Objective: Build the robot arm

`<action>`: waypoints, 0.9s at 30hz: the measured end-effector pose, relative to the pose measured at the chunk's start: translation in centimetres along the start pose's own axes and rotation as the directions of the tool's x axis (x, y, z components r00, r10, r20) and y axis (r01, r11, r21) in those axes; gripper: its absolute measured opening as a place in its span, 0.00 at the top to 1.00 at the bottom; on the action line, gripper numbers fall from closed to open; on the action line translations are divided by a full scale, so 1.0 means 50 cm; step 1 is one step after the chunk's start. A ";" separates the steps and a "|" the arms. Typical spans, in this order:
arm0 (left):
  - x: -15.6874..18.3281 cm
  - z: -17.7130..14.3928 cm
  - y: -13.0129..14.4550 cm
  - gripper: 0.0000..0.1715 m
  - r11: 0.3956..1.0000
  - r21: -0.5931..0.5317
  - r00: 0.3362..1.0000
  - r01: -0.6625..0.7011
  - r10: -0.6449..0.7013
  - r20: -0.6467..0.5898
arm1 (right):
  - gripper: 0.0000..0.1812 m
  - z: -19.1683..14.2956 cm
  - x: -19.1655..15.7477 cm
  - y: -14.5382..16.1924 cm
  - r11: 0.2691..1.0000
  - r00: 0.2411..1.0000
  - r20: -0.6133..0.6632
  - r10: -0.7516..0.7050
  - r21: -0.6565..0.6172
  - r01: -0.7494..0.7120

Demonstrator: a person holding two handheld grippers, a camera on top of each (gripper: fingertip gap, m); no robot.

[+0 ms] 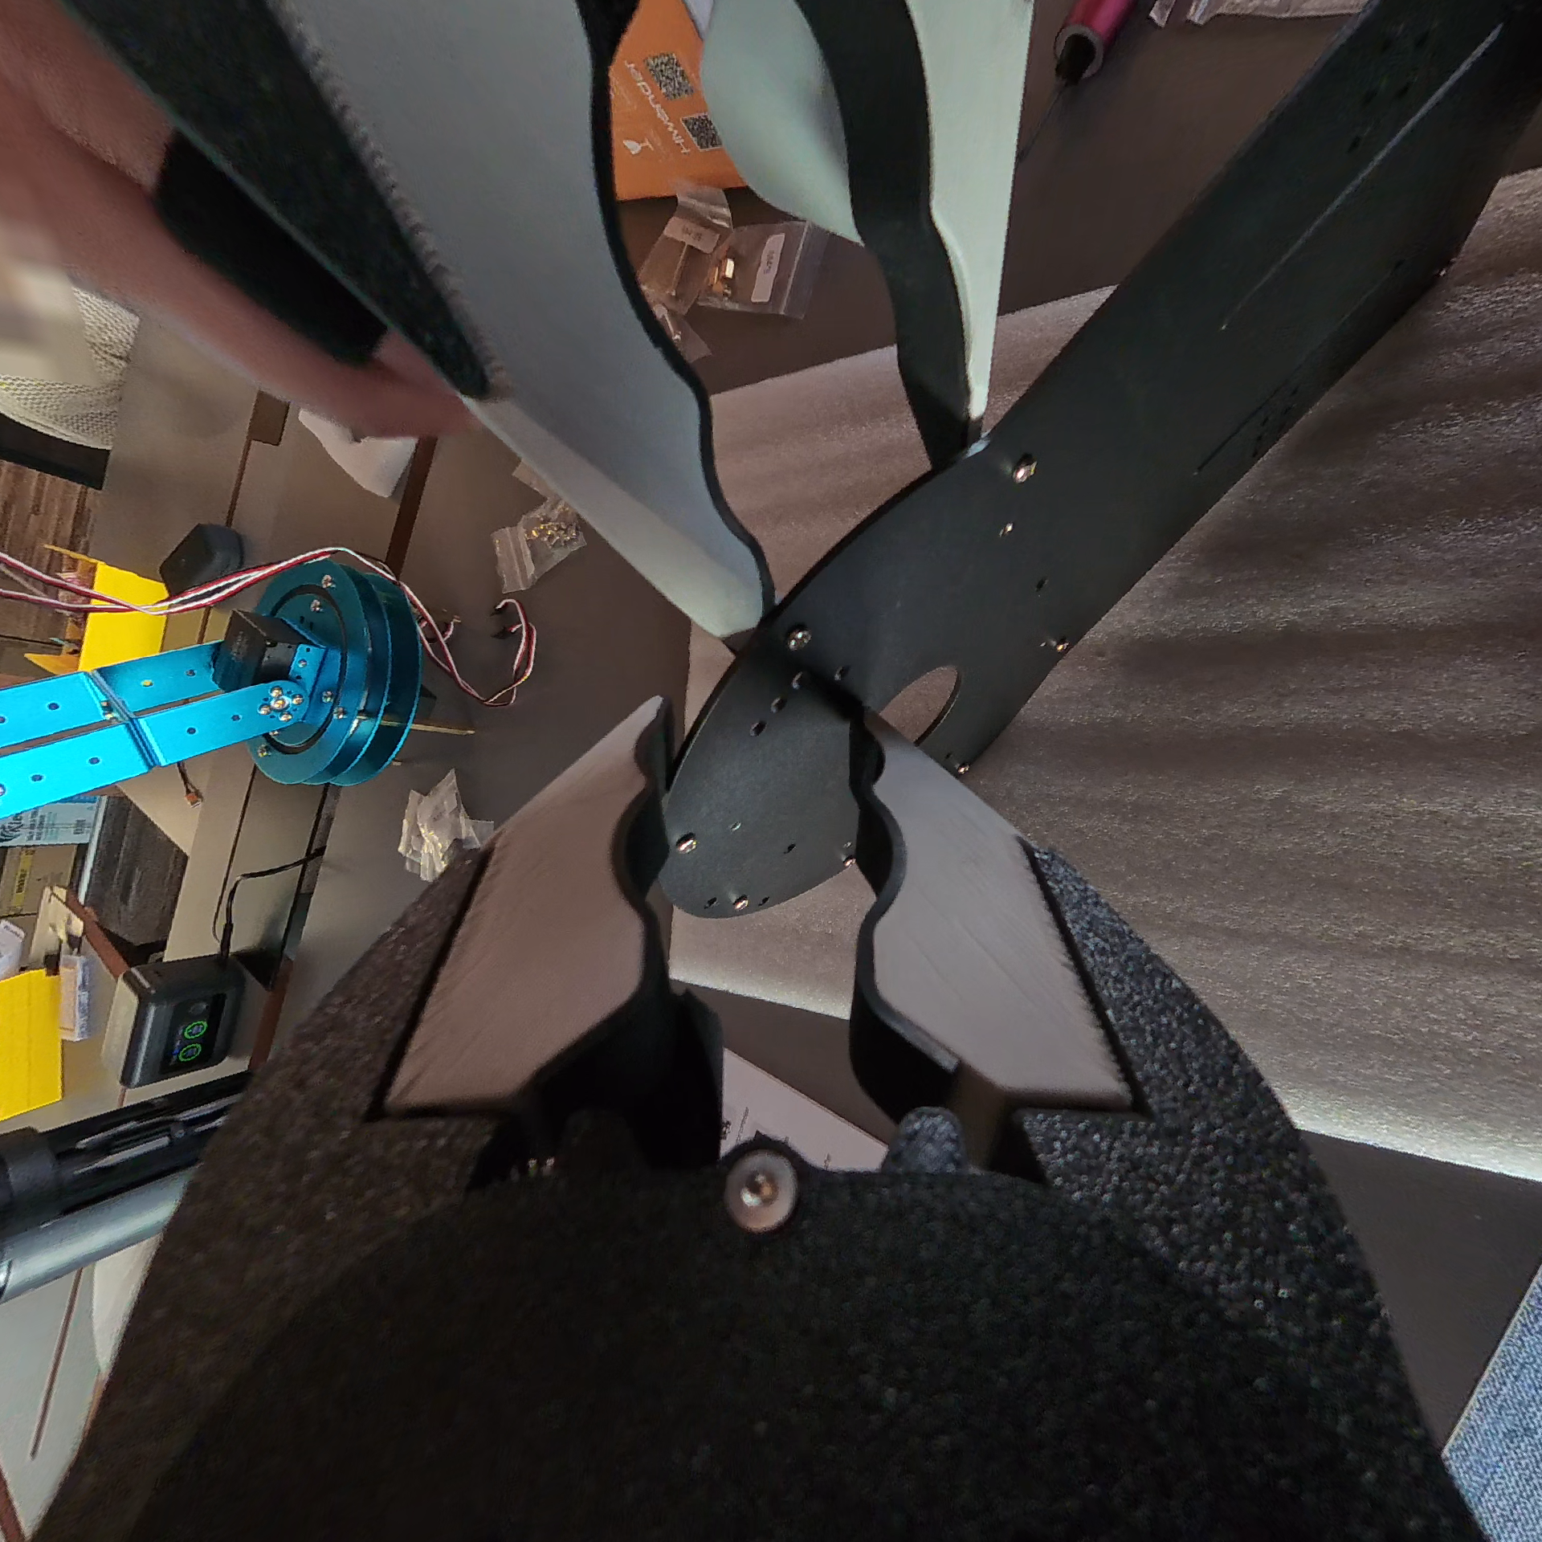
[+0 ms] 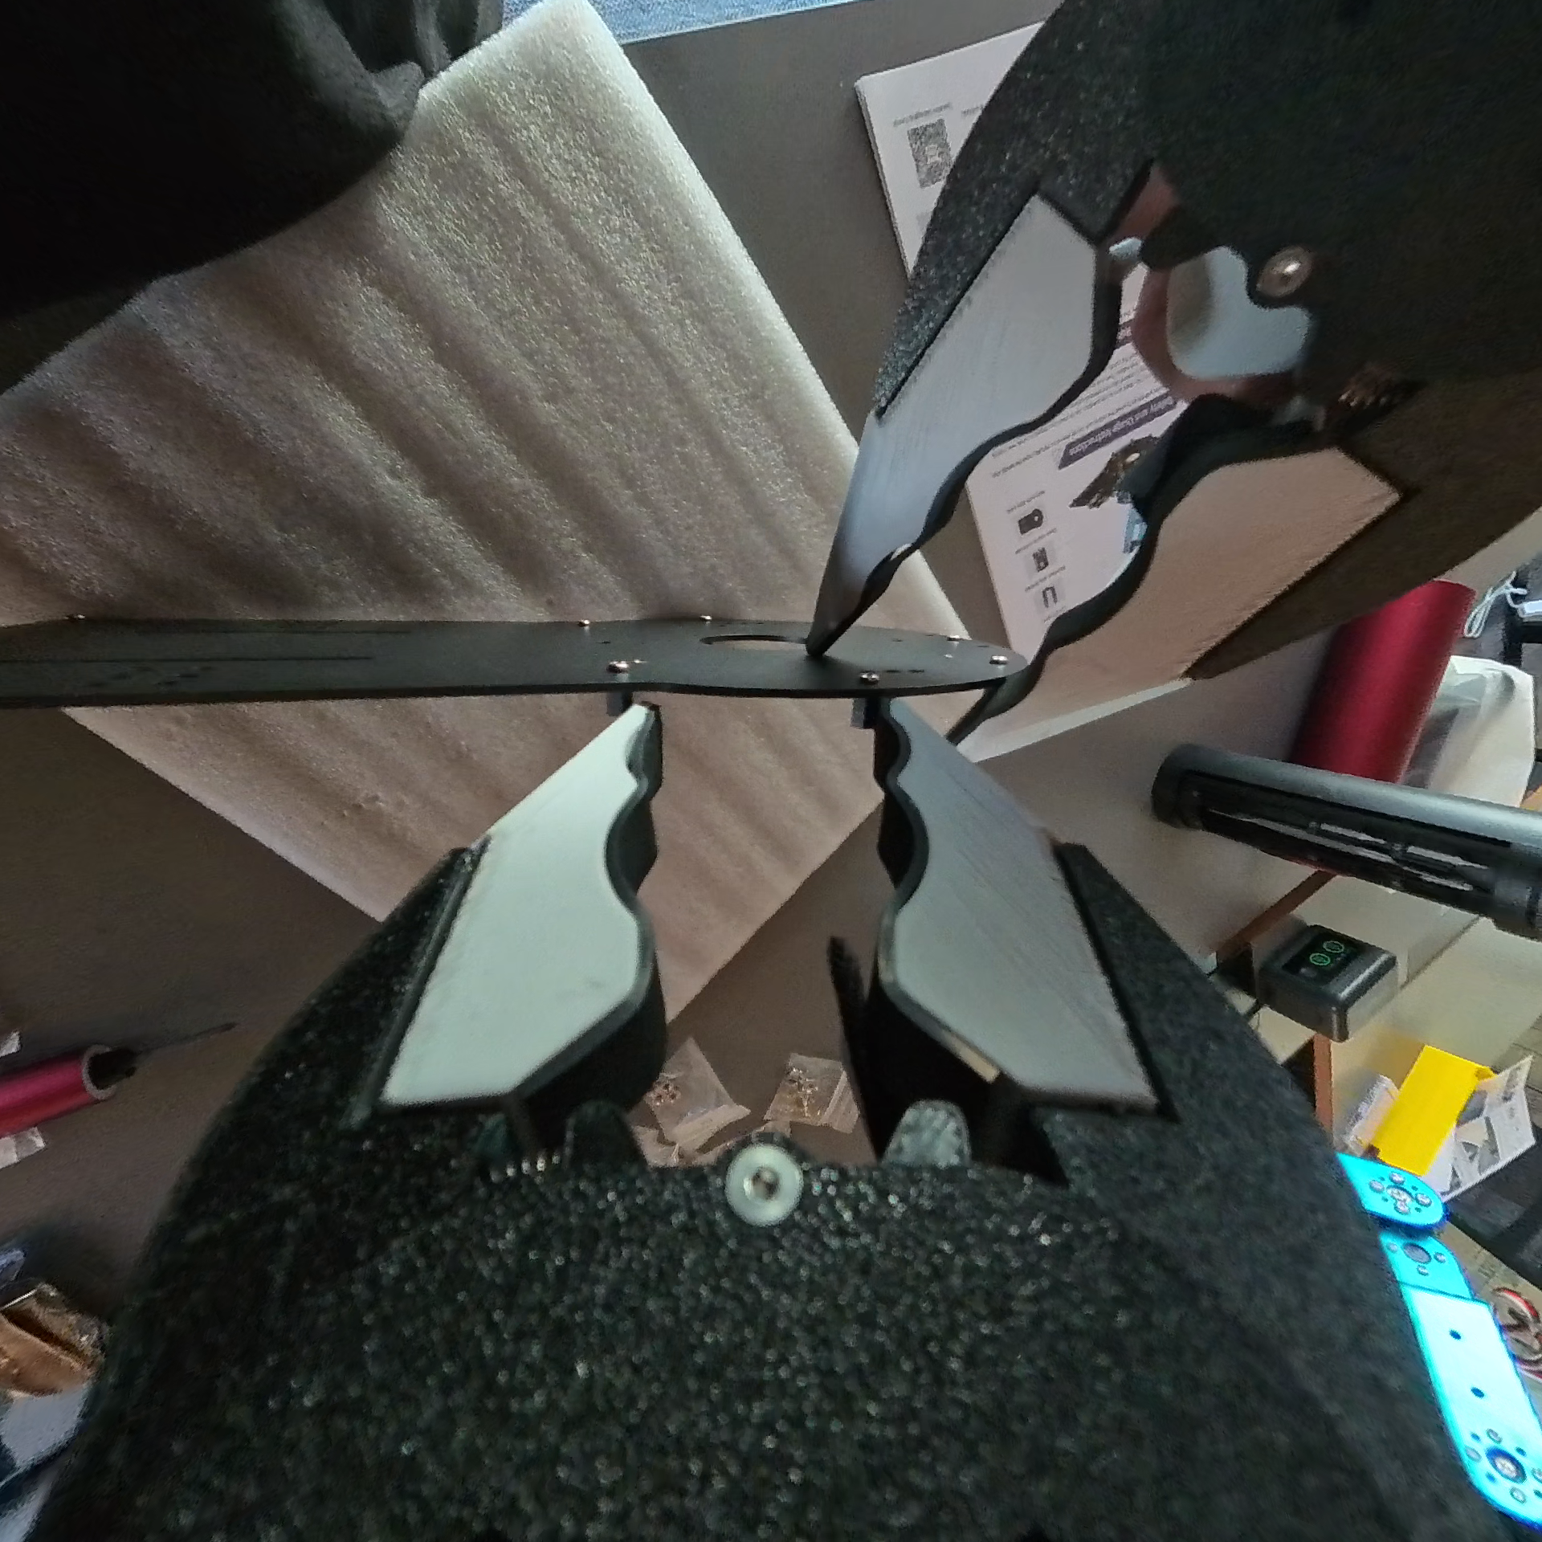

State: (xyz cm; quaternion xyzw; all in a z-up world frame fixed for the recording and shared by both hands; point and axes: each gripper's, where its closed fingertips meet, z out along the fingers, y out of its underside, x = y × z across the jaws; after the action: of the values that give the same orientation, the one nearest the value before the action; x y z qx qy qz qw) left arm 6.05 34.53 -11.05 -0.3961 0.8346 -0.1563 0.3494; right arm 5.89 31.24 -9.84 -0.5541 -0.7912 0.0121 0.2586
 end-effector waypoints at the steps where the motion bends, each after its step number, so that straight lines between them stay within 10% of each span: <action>1: 0.000 0.000 0.000 0.76 1.000 0.002 1.000 0.000 0.000 -0.001 | 0.72 0.001 0.000 0.000 1.000 1.000 0.005 -0.001 0.002 0.001; 10: 0.002 -0.002 0.001 0.76 0.999 0.021 0.999 0.036 -0.036 -0.012 | 0.70 -0.001 0.033 0.030 0.998 0.998 -0.030 0.058 -0.038 -0.059; 13: -0.001 0.002 -0.001 0.76 0.999 0.023 0.999 0.026 -0.026 -0.024 | 0.71 -0.084 0.087 0.072 0.950 0.935 -0.178 0.307 -0.002 -0.312; 20: -0.002 0.006 -0.004 0.76 0.998 0.066 0.998 -0.017 0.021 -0.057 | 0.79 -0.274 -0.092 0.101 0.460 0.309 -0.388 0.869 0.398 -0.794; 24: -0.004 0.009 -0.006 0.76 0.996 0.083 0.997 -0.031 0.037 -0.069 | 0.77 -0.228 -0.294 0.008 0.106 -0.084 -0.223 0.971 0.719 -0.687; 27: -0.006 0.012 -0.007 0.76 0.995 0.095 0.995 -0.039 0.048 -0.088 | 0.74 -0.165 -0.355 -0.058 0.087 -0.218 -0.242 0.945 0.832 -0.548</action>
State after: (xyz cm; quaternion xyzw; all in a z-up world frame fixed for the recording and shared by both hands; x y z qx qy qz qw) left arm 6.84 34.55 -11.15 -0.3537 0.8497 -0.2051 0.3328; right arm 11.32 12.25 -8.82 -0.7772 0.0097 0.0986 0.6215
